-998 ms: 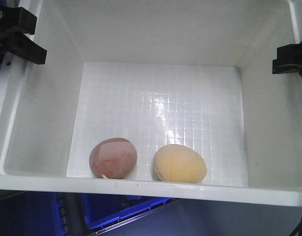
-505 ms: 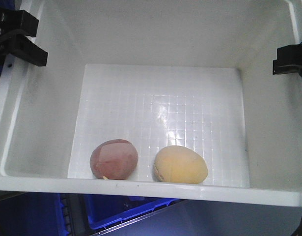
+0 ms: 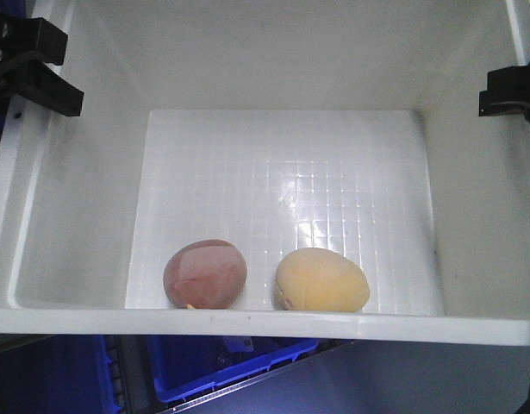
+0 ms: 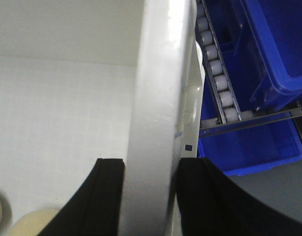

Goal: Place moving items into box and shelve
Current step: 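Keep gripping the tote rims with both grippers as the base approaches the shelf, then lower the tote with both grippers onto the roller shelf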

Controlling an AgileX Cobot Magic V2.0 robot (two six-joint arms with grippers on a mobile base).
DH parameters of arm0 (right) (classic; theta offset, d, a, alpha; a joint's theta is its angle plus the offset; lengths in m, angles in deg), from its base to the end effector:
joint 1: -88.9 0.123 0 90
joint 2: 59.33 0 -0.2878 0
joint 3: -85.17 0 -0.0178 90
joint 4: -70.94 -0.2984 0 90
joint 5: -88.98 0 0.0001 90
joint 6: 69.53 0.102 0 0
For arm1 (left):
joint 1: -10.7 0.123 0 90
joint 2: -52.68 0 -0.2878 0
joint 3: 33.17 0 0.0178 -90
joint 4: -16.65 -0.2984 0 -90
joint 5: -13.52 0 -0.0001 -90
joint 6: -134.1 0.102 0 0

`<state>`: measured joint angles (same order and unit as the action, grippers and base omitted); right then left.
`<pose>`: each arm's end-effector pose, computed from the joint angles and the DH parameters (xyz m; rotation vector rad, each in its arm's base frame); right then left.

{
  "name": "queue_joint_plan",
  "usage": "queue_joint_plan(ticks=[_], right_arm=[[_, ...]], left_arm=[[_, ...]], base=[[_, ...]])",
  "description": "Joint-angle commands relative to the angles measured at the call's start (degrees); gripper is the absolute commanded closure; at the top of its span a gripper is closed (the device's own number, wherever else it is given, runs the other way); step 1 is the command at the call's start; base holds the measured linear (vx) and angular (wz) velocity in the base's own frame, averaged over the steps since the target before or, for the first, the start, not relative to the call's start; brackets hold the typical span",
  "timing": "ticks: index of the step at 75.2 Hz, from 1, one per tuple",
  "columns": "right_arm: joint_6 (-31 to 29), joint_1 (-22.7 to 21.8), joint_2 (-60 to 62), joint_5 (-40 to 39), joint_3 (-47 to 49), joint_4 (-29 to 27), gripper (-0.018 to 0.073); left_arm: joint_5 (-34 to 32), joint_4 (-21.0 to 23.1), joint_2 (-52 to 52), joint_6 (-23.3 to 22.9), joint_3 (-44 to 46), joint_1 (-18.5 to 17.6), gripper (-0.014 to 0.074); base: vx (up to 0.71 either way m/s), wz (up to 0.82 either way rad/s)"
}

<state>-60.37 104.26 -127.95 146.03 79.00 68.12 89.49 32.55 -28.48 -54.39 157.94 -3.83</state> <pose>0.2441 0.0714 0.4184 -0.1156 2.3131 0.2801 0.2699 -0.0980 0.4448 0.1548 2.5663 -0.5241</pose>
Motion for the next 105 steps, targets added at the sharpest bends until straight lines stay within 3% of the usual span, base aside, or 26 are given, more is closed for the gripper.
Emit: queue_joint_plan(ticks=[1, 76, 105], right_arm=[[-1.2, 0.1, 1.2, -10.2, 2.5, -3.3, 0.0565], [-1.2, 0.1, 0.2, -8.6, 2.4, -3.2, 0.0565], [-1.2, 0.1, -4.1, -7.9, 2.4, -3.4, 0.0564]], left_arm=[[-4.4, 5.3, 2.4, -0.7, 3.4, 0.0, 0.0599], [-4.4, 5.4, 2.2, -0.7, 3.4, 0.0, 0.0596], [-4.3, 10.3, -0.6, -0.7, 3.1, 0.0, 0.0596]], base=[[0.0, 0.0], [0.0, 0.0], [0.0, 0.0]])
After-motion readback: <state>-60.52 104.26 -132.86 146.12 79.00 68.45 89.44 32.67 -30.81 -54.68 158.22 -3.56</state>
